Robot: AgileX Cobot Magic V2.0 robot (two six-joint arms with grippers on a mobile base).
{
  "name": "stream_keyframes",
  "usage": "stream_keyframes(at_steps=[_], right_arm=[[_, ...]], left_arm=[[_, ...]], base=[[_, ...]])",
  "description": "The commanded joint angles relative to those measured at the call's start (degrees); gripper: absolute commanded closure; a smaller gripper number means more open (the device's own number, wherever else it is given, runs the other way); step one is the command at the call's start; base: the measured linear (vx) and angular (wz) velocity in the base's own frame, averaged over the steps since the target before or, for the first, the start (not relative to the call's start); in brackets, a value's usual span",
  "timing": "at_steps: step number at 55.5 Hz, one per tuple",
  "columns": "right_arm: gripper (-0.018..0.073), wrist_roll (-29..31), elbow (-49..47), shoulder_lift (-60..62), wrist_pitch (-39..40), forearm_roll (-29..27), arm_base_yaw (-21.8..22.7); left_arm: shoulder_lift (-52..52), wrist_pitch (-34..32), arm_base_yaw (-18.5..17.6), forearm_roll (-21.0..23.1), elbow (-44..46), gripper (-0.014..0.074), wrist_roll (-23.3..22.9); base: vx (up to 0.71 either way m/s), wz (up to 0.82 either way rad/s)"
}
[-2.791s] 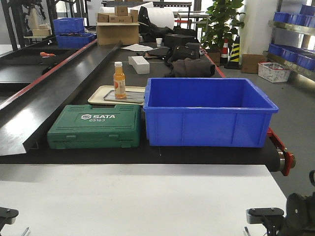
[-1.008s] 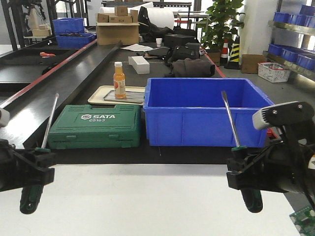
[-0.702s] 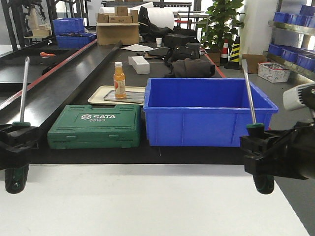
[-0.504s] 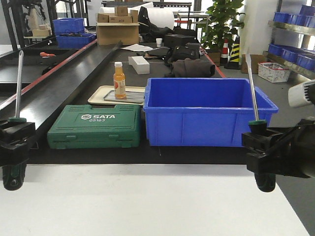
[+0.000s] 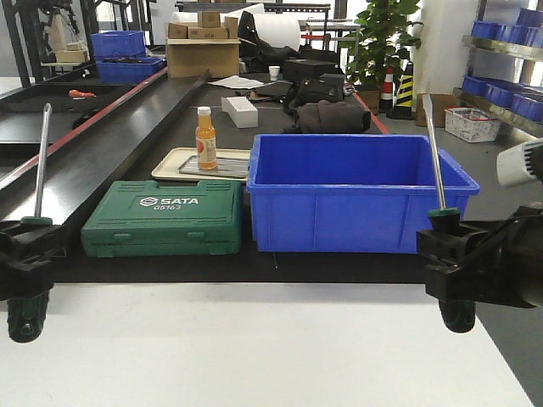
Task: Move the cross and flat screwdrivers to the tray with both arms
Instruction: 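Hold both screwdrivers while the base turns away from the table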
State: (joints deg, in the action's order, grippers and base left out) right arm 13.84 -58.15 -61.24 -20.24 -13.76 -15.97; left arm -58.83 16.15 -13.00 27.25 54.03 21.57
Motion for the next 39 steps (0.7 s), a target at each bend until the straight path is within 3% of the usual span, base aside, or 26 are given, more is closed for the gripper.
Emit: stream_keyframes(at_steps=[1,39], right_arm=[[0.0567,0.08,-1.84,1.13,4.99,-0.54,0.08],[0.0567,0.08,-1.84,1.13,4.99,-0.54,0.08]], left_arm=[[0.86,-4.7,-0.37,1.16,1.85,0.0599,-0.22],[0.86,-4.7,-0.37,1.16,1.85,0.0599,-0.22]], base=[[0.0,0.0],[-0.01,0.01]])
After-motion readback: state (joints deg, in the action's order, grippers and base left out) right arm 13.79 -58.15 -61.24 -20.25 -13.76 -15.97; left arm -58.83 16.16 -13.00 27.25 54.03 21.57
